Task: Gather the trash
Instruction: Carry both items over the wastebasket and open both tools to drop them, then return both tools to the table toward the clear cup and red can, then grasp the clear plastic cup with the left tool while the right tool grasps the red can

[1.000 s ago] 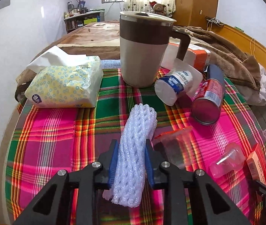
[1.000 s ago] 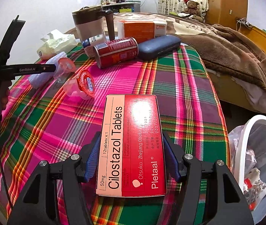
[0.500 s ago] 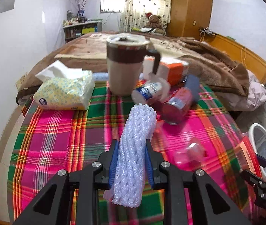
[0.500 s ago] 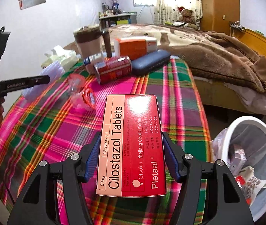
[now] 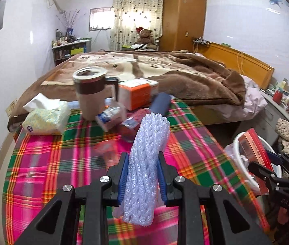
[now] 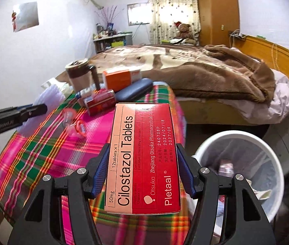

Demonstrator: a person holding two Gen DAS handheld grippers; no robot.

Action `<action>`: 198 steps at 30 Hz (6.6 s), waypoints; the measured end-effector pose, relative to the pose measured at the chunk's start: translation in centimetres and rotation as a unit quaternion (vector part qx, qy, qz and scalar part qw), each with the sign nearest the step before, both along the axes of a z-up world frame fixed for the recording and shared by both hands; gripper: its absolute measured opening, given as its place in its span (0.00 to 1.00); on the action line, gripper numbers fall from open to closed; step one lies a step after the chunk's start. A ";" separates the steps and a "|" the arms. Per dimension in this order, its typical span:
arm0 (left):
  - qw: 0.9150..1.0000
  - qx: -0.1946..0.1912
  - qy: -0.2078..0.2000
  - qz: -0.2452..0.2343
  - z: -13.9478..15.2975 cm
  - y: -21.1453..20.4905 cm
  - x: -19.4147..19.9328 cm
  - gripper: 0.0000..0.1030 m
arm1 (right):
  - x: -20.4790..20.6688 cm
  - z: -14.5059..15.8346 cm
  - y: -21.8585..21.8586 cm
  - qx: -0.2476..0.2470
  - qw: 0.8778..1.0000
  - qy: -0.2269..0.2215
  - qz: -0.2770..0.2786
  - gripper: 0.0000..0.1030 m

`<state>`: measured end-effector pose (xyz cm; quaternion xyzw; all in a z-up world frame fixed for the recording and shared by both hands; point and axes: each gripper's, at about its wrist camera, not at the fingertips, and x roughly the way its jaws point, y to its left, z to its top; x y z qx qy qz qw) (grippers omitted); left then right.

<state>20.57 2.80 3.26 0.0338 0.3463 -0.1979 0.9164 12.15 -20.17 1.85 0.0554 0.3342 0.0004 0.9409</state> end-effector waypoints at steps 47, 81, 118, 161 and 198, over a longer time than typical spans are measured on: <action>0.981 -0.022 0.068 -0.179 -4.8 -27.6 -7.1 0.26 | -4.8 -2.3 -15.9 -0.007 0.988 0.029 -0.149 0.61; 0.992 -0.048 0.052 -0.106 -3.3 -21.6 -5.3 0.58 | -4.7 -1.2 -14.9 -0.019 0.990 0.008 -0.140 0.69; 0.987 -0.032 0.064 0.141 -6.5 4.8 7.2 0.62 | 10.4 -1.2 1.6 0.044 0.998 0.024 0.030 0.69; 0.986 -0.018 0.108 0.123 -10.6 8.2 15.3 0.55 | 19.4 -4.1 10.9 0.002 0.986 0.143 0.081 0.70; 0.987 -0.018 0.106 0.119 -10.6 7.1 13.4 0.30 | 14.9 -5.0 7.9 0.026 0.990 0.140 0.021 0.53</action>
